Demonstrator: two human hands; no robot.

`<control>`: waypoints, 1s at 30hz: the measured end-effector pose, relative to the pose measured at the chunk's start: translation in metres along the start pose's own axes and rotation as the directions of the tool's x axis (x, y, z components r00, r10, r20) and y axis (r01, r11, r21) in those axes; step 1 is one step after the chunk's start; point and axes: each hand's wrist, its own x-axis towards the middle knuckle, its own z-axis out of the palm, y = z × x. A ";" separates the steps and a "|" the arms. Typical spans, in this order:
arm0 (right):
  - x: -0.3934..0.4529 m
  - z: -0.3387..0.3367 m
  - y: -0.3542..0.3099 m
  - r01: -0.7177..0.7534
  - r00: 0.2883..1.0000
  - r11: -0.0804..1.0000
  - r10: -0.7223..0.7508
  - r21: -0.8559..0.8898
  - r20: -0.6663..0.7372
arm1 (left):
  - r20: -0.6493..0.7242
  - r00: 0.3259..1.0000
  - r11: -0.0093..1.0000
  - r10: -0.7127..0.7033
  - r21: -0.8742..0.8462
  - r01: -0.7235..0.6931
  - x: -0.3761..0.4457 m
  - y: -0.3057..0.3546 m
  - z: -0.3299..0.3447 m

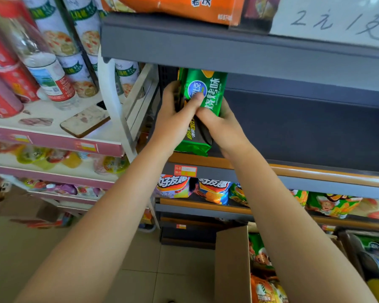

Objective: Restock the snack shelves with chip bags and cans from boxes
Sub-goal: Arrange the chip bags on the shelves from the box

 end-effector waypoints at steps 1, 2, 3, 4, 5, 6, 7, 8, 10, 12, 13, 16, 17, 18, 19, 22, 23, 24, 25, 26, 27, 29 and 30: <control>0.002 0.001 0.001 0.008 1.000 1.000 -0.008 -0.001 0.005 | 0.007 1.000 1.000 0.015 -0.006 -0.015 0.004 -0.002 -0.002; 0.004 0.001 0.002 0.022 1.000 1.000 -0.022 -0.003 0.006 | 0.012 1.000 0.999 0.029 -0.017 -0.029 0.007 -0.003 -0.002; 0.006 0.002 0.004 0.037 0.999 0.999 -0.037 -0.004 0.006 | 0.016 0.999 0.999 0.037 -0.036 -0.036 0.011 -0.006 -0.003; 0.008 0.002 0.007 0.048 0.999 0.999 -0.048 -0.005 0.003 | 0.024 0.999 0.998 0.036 -0.059 -0.034 0.013 -0.009 -0.003; 0.009 0.003 0.008 0.056 0.998 0.998 -0.056 -0.006 -0.001 | 0.030 0.999 0.996 0.037 -0.085 -0.034 0.016 -0.013 -0.003; 0.011 0.003 0.010 0.059 0.998 0.998 -0.059 -0.010 -0.008 | 0.033 0.999 0.994 0.035 -0.104 -0.031 0.017 -0.015 -0.004; 0.014 0.004 0.011 0.058 0.998 0.998 -0.058 -0.019 -0.010 | 0.039 0.999 0.994 0.025 -0.111 -0.020 0.020 -0.017 -0.005; 0.016 0.004 0.012 0.060 0.998 0.998 -0.061 -0.036 -0.010 | 0.054 0.999 0.995 0.003 -0.104 0.002 0.022 -0.018 -0.006; 0.019 0.005 0.012 0.076 0.997 0.994 -0.077 -0.078 -0.011 | 0.090 0.995 0.996 -0.050 -0.074 0.057 0.030 -0.015 -0.005; 0.020 0.005 0.012 0.085 0.996 0.991 -0.086 -0.105 -0.008 | 0.097 0.990 0.993 -0.098 -0.052 0.104 0.037 -0.007 -0.001; 0.021 0.004 0.013 0.086 0.996 0.990 -0.087 -0.116 -0.006 | 0.087 0.990 0.992 -0.110 -0.055 0.115 0.039 -0.003 0.002; 0.022 0.005 0.015 0.095 0.995 0.983 -0.096 -0.154 -0.002 | 0.046 0.996 0.992 -0.081 -0.091 0.084 0.039 -0.005 0.006; 0.022 0.006 0.015 0.098 0.995 0.981 -0.099 -0.167 0.003 | 0.040 0.996 0.990 -0.080 -0.118 0.084 0.037 -0.009 0.005; 0.023 0.007 0.015 0.104 0.995 0.978 -0.104 -0.181 0.009 | 0.037 0.996 0.985 -0.083 -0.147 0.087 0.035 -0.013 0.002; 0.024 0.009 0.015 0.113 0.994 0.974 -0.112 -0.196 0.018 | 0.031 0.995 0.982 -0.090 -0.166 0.094 0.035 -0.017 0.000; 0.030 0.012 0.017 0.128 0.992 0.969 -0.126 -0.210 0.023 | 0.037 0.994 0.982 -0.103 -0.156 0.108 0.040 -0.021 -0.003; 0.032 0.012 0.018 0.130 0.992 0.968 -0.128 -0.215 0.020 | 0.036 0.994 0.985 -0.105 -0.132 0.108 0.042 -0.021 -0.003; 0.034 0.011 0.019 0.138 0.990 0.966 -0.137 -0.221 0.018 | 0.034 0.994 0.989 -0.101 -0.108 0.104 0.044 -0.021 -0.002; 0.036 0.010 0.021 0.148 0.989 0.962 -0.149 -0.228 0.014 | 0.036 0.995 0.992 -0.092 -0.084 0.094 0.047 -0.024 -0.002; 0.037 0.009 0.023 0.158 0.987 0.958 -0.160 -0.240 0.011 | 0.043 0.996 0.995 -0.079 -0.064 0.082 0.048 -0.026 -0.002; 0.039 0.008 0.025 0.163 0.986 0.953 -0.167 -0.257 0.006 | 0.054 0.996 0.996 -0.069 -0.049 0.071 0.050 -0.028 -0.003; 0.044 0.008 0.029 0.166 0.985 0.942 -0.171 -0.291 0.008 | 0.080 0.995 0.997 -0.065 -0.026 0.068 0.053 -0.029 -0.005; 0.047 0.009 0.031 0.161 0.986 0.936 -0.167 -0.315 0.006 | 0.091 0.994 0.998 -0.063 -0.022 0.066 0.054 -0.029 -0.006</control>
